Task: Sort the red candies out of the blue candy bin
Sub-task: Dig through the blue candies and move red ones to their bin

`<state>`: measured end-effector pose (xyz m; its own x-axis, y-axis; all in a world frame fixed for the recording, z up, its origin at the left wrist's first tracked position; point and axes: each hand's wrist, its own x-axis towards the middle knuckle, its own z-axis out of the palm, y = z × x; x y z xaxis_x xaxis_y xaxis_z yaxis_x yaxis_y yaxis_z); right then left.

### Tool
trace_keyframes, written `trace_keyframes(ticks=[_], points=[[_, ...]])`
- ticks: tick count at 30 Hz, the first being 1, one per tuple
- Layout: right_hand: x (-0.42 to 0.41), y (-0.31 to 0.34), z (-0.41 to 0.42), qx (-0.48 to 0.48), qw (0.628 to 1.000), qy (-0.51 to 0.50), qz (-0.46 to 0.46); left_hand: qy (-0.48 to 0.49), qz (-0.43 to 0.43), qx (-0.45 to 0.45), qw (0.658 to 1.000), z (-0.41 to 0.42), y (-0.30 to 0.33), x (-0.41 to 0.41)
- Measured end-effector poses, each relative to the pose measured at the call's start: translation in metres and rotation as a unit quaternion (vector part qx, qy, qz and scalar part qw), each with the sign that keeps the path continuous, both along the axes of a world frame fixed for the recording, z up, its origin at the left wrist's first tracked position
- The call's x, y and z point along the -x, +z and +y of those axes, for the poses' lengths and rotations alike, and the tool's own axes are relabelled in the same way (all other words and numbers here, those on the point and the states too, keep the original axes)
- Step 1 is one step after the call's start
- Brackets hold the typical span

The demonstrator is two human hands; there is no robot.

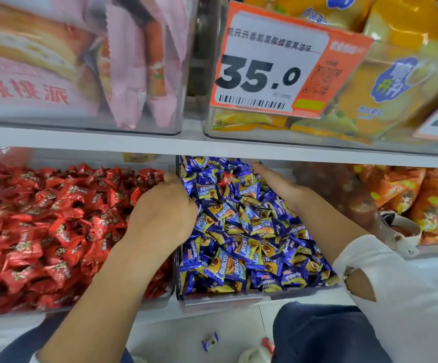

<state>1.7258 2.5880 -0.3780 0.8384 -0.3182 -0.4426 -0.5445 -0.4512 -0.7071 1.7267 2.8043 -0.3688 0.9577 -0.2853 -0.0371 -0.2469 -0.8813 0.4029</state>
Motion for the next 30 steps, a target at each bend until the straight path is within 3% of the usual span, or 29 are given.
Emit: trace_keyframes(ticks=[2, 6, 12, 17, 21, 25, 30], points=[[0.001, -0.005, -0.008, 0.014, 1.000, 0.011, -0.013, -0.018, -0.004, 0.007, 1.000, 0.003, -0.001, 0.000], [0.015, 0.004, 0.006, -0.051, 0.998, 0.023, -0.029, -0.018, 0.004, 0.022, 1.000, 0.005, 0.002, 0.001], [0.032, 0.014, 0.018, 0.007, 0.982, 0.166, -0.093, -0.008, 0.026, 0.049, 0.998, 0.008, 0.001, 0.002], [0.061, 0.025, -0.020, 0.010, 0.982, 0.001, -0.187, -0.016, 0.033, 0.066, 0.997, 0.010, 0.001, 0.002], [0.058, 0.002, -0.045, 0.054, 0.995, -0.031, -0.081, -0.014, 0.026, 0.068, 0.997, 0.009, 0.001, 0.002], [0.040, -0.014, -0.047, 0.087, 0.993, -0.073, -0.040, -0.014, 0.022, 0.058, 0.998, 0.007, 0.000, 0.002], [0.009, -0.019, -0.035, 0.107, 0.990, -0.069, 0.063, -0.015, 0.018, 0.035, 0.999, 0.007, 0.001, 0.004]])
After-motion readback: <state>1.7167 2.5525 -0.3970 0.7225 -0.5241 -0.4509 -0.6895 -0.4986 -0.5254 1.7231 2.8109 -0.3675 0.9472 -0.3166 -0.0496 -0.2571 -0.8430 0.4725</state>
